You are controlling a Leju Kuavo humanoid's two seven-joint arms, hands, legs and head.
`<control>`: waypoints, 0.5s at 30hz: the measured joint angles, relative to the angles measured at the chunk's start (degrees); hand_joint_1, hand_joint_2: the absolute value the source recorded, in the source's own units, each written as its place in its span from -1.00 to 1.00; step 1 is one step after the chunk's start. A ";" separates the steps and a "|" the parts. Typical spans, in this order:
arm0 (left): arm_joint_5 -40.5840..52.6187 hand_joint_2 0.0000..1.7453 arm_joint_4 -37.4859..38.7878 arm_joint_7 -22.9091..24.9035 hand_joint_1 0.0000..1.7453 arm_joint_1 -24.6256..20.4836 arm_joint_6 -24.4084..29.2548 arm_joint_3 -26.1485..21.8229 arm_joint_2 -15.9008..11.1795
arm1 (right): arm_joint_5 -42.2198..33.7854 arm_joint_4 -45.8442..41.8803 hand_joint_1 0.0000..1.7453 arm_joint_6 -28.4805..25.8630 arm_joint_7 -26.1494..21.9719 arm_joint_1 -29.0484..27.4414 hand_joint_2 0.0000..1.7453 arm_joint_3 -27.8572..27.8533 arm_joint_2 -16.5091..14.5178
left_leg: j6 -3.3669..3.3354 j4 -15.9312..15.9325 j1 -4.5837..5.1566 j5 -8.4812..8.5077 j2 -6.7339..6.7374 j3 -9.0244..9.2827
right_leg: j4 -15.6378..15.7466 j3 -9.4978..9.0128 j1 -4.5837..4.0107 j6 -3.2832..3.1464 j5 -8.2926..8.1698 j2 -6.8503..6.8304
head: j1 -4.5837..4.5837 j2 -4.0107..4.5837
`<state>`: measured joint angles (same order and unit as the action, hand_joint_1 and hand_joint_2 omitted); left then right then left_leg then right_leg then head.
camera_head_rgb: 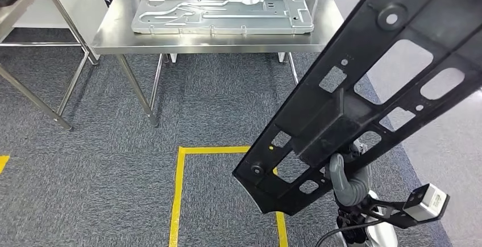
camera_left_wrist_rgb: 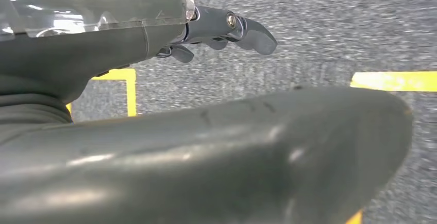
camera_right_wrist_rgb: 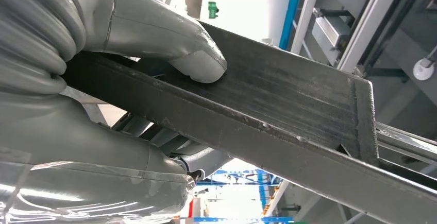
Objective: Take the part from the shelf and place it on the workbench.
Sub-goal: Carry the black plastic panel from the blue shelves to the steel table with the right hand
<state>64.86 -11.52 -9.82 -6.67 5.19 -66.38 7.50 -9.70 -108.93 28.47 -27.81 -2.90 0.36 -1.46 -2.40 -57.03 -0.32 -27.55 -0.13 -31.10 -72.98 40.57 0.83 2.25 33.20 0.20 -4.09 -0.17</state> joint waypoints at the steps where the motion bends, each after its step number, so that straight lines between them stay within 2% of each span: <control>1: -0.18 -1.00 0.00 0.15 -1.00 -0.09 -0.02 -0.01 0.00 | -0.16 0.52 1.00 0.18 0.28 0.68 1.00 0.00 0.00 | 0.04 -0.01 0.00 -0.20 -0.02 0.23 | -1.62 1.20 0.07 0.10 -0.27 -0.02 | 0.00 0.00; 2: -0.44 -1.00 0.00 0.31 -1.00 -0.11 0.01 -0.02 -0.01 | -0.36 1.20 1.00 0.42 0.42 1.46 1.00 0.00 0.00 | 0.14 -0.03 0.00 -0.45 -0.05 0.59 | -0.92 1.24 0.14 0.13 -1.74 -0.05 | 0.00 0.00; 3: -0.71 -1.00 0.00 0.44 -1.00 -0.08 0.09 -0.05 -0.01 | -0.60 1.97 1.00 0.67 0.39 2.34 1.00 0.01 0.00 | 0.28 -0.03 -0.01 -0.79 -0.06 1.09 | 2.09 0.10 0.20 0.09 -4.14 -0.10 | 0.00 0.00; 4: -0.96 -1.00 0.00 0.51 -1.00 -0.04 0.22 -0.09 -0.01 | -0.85 2.77 1.00 0.89 0.22 3.23 1.00 0.02 0.01 | 0.46 -0.02 -0.01 -1.20 -0.07 1.60 | 6.35 -1.69 0.24 -0.03 -6.60 -0.17 | 0.01 0.00; 5: -1.19 -1.00 0.00 0.54 -1.00 0.01 0.40 -0.13 0.00 | -1.05 3.55 1.00 1.10 -0.02 4.05 1.00 0.03 0.01 | 0.71 -0.04 0.08 -1.67 -0.05 1.99 | 10.26 -3.56 0.13 -0.20 -8.00 -0.24 | 0.01 0.00; 6: -1.37 -1.00 0.00 0.53 -1.00 0.07 0.57 -0.16 0.01 | -1.21 4.30 1.00 1.24 -0.28 4.74 1.00 0.08 0.02 | 1.00 0.03 0.14 -2.12 -0.05 2.28 | 13.04 -4.91 -0.02 -0.52 -8.54 -0.27 | 0.01 0.00; 8: -1.71 -1.00 0.00 0.33 -1.00 0.23 0.78 -0.24 0.02 | -1.45 5.51 1.00 1.37 -0.76 5.62 1.00 0.21 0.04 | 1.67 0.35 0.21 -2.84 -0.05 2.65 | 14.72 -5.97 -0.43 -1.29 -7.46 -0.25 | 0.01 0.00; 10: -1.86 -1.00 -0.01 -0.05 -1.00 0.32 0.89 -0.30 0.01 | -1.71 6.14 1.00 1.37 -1.08 5.89 1.00 0.32 0.09 | 2.33 0.56 0.17 -3.33 0.03 3.37 | 15.18 -6.69 -0.30 -2.10 -6.86 -0.12 | 0.01 0.00; 11: -1.85 -1.00 -0.02 -0.21 -1.00 0.34 0.94 -0.30 0.01 | -1.83 6.35 1.00 1.39 -1.20 6.00 1.00 0.38 0.12 | 2.59 -0.47 0.15 -3.71 0.05 3.16 | 15.55 -7.40 -0.18 -2.51 -6.53 -0.13 | 0.00 0.00; 12: -1.84 -1.00 -0.02 -0.31 -1.00 0.34 0.98 -0.31 0.01 | -1.91 6.52 1.00 1.40 -1.27 6.15 1.00 0.44 0.13 | 2.82 -2.83 0.13 -4.44 0.06 2.06 | 15.91 -8.25 -0.06 -2.88 -6.14 -0.15 | -0.01 0.00; 13: -1.83 -1.00 -0.02 -0.36 -1.00 0.43 1.01 -0.31 0.01 | -1.96 6.70 1.00 1.42 -1.32 6.29 1.00 0.52 0.13 | 2.95 -6.59 0.05 -5.42 0.05 -0.15 | 16.10 -9.10 -0.10 -3.18 -5.59 -0.21 | -0.01 0.00; 15: -1.82 -1.00 -0.02 -0.39 -1.00 0.73 1.02 -0.31 0.02 | -1.99 7.12 1.00 1.42 -1.37 6.44 1.00 0.62 0.13 | 3.14 -15.15 0.03 -7.08 0.04 -6.29 | 16.22 -10.86 -0.25 -3.51 -4.10 -0.23 | -0.02 0.00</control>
<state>63.04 -11.54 -10.22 -5.94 6.21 -66.69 7.52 -11.70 -101.82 29.89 -29.18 3.53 0.98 -1.33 0.74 -72.18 -0.30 -34.63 -0.08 -37.39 -56.76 29.71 0.57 -1.26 29.11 -0.03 -4.10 -0.17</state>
